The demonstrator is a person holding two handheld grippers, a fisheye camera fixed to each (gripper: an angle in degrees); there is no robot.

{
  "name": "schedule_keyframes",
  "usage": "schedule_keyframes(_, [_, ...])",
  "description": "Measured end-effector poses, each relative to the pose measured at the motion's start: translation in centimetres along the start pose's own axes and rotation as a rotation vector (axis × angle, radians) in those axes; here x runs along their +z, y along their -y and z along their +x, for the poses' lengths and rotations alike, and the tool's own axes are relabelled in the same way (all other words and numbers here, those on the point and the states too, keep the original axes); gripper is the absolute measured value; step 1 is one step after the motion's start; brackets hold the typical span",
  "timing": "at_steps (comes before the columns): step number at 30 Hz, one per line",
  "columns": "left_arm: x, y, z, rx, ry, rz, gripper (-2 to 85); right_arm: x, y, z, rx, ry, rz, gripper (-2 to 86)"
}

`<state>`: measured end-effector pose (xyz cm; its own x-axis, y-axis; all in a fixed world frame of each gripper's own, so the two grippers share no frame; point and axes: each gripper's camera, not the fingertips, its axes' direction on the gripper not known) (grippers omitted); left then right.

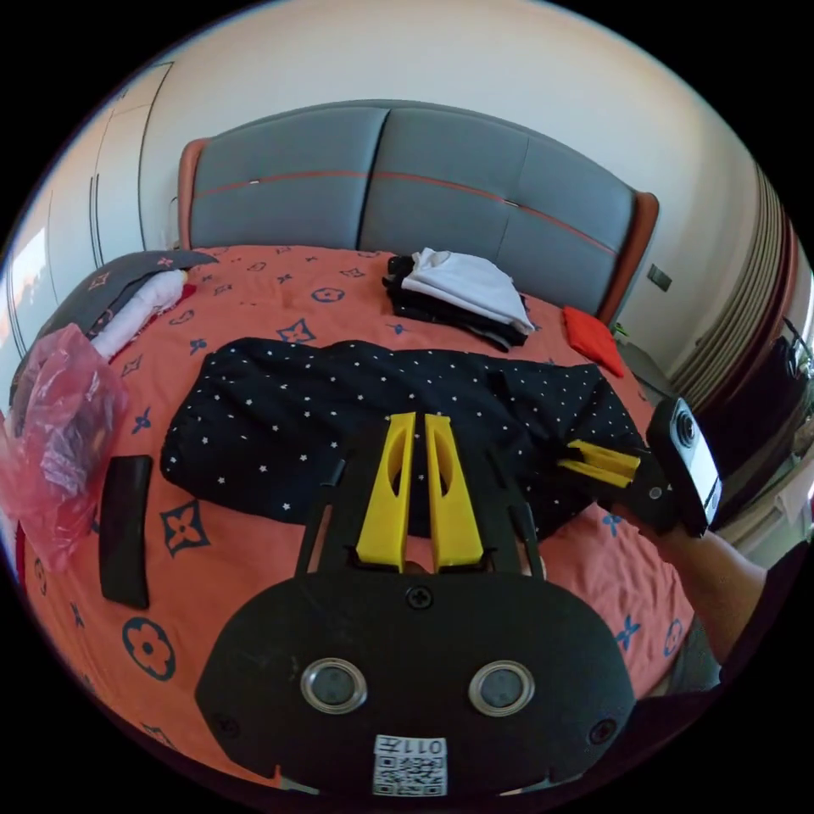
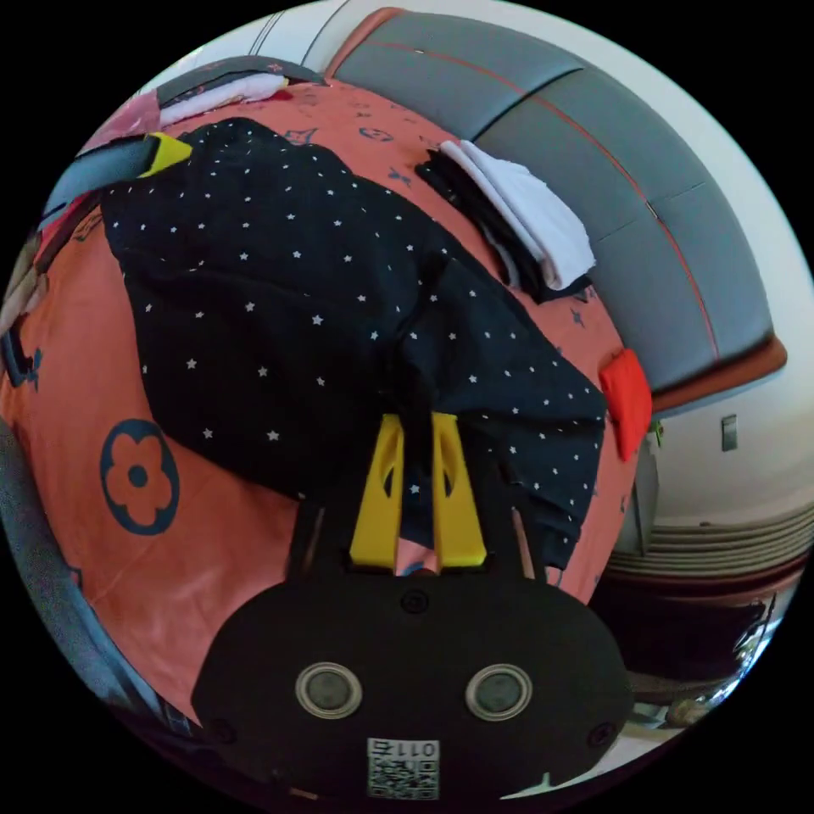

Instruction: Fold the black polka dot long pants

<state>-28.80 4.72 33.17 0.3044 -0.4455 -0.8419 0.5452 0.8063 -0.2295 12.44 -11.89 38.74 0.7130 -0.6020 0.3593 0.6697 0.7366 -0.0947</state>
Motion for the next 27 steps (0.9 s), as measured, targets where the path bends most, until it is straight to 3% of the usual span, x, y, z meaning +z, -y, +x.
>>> schedule_keyframes(3, [0.1, 0.9, 1.4, 0.059, -0.055, 0.005, 0.9, -2.5, -0.4, 1.4, 0.114, 0.137, 0.04, 13.0])
schedule_keyframes(5, [-0.2, 1.4, 2.6, 0.116, -0.066, 0.018, 0.9, -4.1, -1.6, 2.5, 0.169, 0.212, 0.094, 10.9])
schedule_keyframes(7, [-0.5, 2.1, 4.2, 0.169, -0.084, 0.023, 0.8, -5.0, -2.9, 3.3, 0.196, 0.179, 0.135, 8.5])
schedule_keyframes(12, [2.7, 6.4, 13.6, 0.469, -0.342, -0.097, 0.8, -3.0, -2.7, 6.6, 0.274, 0.034, 0.104, 2.8])
schedule_keyframes(16, [7.5, 6.8, 20.2, 0.633, -0.251, -0.21, 1.0, -0.1, -0.9, 9.4, 0.348, 0.101, 0.064, 1.2])
schedule_keyframes(18, [10.7, 5.0, 21.9, 0.76, -0.161, -0.407, 1.1, 3.6, -0.6, 10.1, 0.352, 0.152, -0.076, 0.6])
schedule_keyframes(22, [10.1, 2.5, 19.6, 0.774, -0.132, -0.456, 1.0, 4.2, -0.5, 10.6, 0.266, 0.255, -0.122, 0.2])
schedule_keyframes(24, [8.4, 3.4, 18.2, 0.694, -0.023, -0.409, 0.6, 0.8, 1.1, 12.1, 0.274, 0.288, 0.039, 0.1])
schedule_keyframes(27, [6.4, 5.5, 17.7, 0.562, -0.146, -0.309, 0.4, -0.4, 4.7, 13.4, 0.29, 0.27, 0.157, 0.1])
